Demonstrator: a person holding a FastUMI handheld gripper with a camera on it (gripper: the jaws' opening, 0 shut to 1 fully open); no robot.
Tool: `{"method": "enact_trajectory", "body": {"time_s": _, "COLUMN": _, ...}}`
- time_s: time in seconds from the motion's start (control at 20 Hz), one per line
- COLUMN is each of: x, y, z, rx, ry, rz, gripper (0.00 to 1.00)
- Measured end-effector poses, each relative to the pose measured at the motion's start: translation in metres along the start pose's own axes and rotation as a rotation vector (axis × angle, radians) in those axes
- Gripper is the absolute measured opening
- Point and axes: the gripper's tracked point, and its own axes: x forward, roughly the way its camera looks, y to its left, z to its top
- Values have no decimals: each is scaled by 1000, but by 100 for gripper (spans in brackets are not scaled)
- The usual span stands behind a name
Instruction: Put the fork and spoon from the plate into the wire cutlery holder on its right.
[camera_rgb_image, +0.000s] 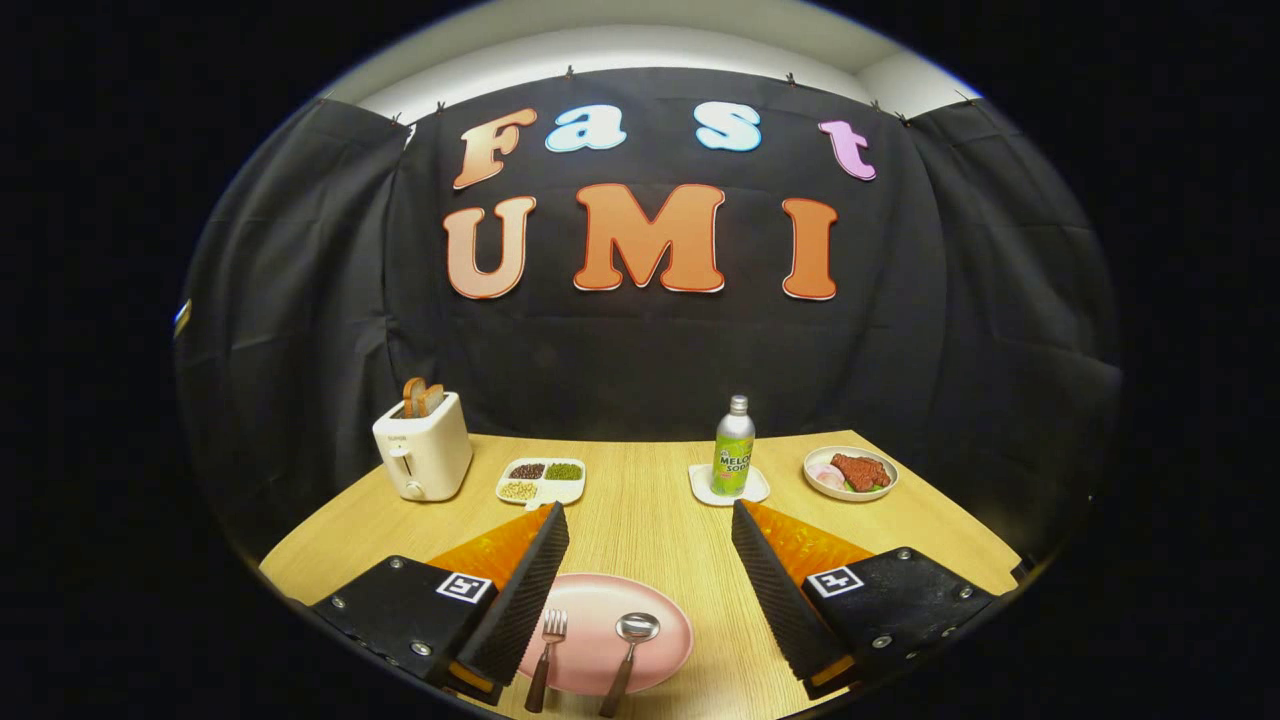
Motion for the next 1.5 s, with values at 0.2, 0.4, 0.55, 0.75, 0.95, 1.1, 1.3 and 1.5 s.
{"method": "enact_trajectory", "body": {"time_s": 0.2, "x": 6, "y": 6, "z": -36, "rx": -26, "ry": 71, "rz": 2, "gripper": 98}}
{"method": "enact_trajectory", "body": {"time_s": 0.4, "x": 9, "y": 6, "z": -73, "rx": -35, "ry": 151, "rz": -7, "gripper": 99}}
{"method": "enact_trajectory", "body": {"time_s": 0.55, "x": 10, "y": 10, "z": -101, "rx": -20, "ry": 207, "rz": 10, "gripper": 99}}
{"method": "enact_trajectory", "body": {"time_s": 0.75, "x": 8, "y": 5, "z": -132, "rx": -43, "ry": 274, "rz": -13, "gripper": 99}}
{"method": "enact_trajectory", "body": {"time_s": 0.95, "x": 7, "y": 6, "z": -152, "rx": -75, "ry": 335, "rz": -16, "gripper": 99}}
{"method": "enact_trajectory", "body": {"time_s": 1.1, "x": 6, "y": 10, "z": -165, "rx": -93, "ry": 374, "rz": -4, "gripper": 98}}
{"method": "enact_trajectory", "body": {"time_s": 1.3, "x": 7, "y": 12, "z": -180, "rx": -104, "ry": 424, "rz": 1, "gripper": 76}}
{"method": "enact_trajectory", "body": {"time_s": 1.5, "x": 7, "y": 14, "z": -194, "rx": -89, "ry": 479, "rz": 7, "gripper": 47}}
